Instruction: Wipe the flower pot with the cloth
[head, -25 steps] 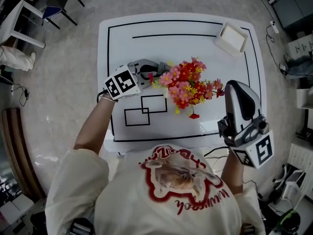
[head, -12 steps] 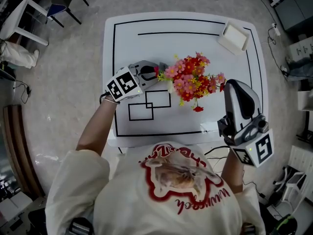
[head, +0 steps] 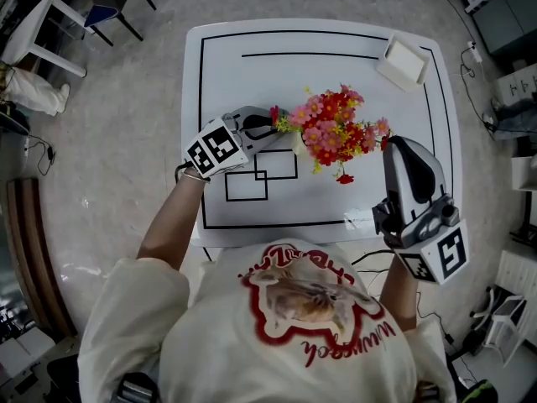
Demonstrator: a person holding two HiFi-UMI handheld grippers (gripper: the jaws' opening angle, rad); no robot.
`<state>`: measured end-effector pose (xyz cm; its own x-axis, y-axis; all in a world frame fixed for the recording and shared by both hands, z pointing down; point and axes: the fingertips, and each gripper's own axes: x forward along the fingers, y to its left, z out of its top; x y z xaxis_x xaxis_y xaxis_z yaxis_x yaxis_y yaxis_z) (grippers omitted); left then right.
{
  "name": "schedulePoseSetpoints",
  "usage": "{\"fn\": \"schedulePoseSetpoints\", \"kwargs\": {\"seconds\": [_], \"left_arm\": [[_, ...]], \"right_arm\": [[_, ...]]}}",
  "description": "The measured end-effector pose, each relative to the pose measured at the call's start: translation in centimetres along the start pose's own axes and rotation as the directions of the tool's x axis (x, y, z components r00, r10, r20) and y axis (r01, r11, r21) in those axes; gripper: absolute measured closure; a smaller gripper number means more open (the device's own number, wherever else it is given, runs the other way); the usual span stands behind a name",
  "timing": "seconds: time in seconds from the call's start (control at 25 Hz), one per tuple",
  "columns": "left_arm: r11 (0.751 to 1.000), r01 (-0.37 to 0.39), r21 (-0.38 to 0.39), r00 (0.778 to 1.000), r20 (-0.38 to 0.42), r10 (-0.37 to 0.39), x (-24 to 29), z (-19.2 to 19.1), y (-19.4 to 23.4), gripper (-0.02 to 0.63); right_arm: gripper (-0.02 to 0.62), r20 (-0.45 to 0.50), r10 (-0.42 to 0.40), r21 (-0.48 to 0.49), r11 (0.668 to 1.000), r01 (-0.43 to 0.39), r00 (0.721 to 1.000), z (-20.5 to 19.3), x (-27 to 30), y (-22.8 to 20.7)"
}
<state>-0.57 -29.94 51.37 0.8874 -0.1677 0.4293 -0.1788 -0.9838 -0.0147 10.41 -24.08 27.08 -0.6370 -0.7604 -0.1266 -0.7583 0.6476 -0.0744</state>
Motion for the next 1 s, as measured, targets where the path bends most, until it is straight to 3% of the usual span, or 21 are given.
{"fn": "schedulePoseSetpoints", "kwargs": {"seconds": [0.48, 1.0], "left_arm": [[0.999, 0.02, -0.044, 1.0, 0.01, -0.02, -0.5, -0.4, -3.1, 0.565], [0.999, 0.03, -0.043, 1.0, 0.001, -0.03, 0.0, 0.2, -5.7, 0.564]], "right_arm": [[0.597, -0.007, 0.008, 0.017, 1.0, -0.008, 1.0, -0.6, 0.4, 1.4], [0.596, -0.004, 0.001, 0.029, 1.0, -0.001, 1.0, -1.0, 0.5, 2.4]]}}
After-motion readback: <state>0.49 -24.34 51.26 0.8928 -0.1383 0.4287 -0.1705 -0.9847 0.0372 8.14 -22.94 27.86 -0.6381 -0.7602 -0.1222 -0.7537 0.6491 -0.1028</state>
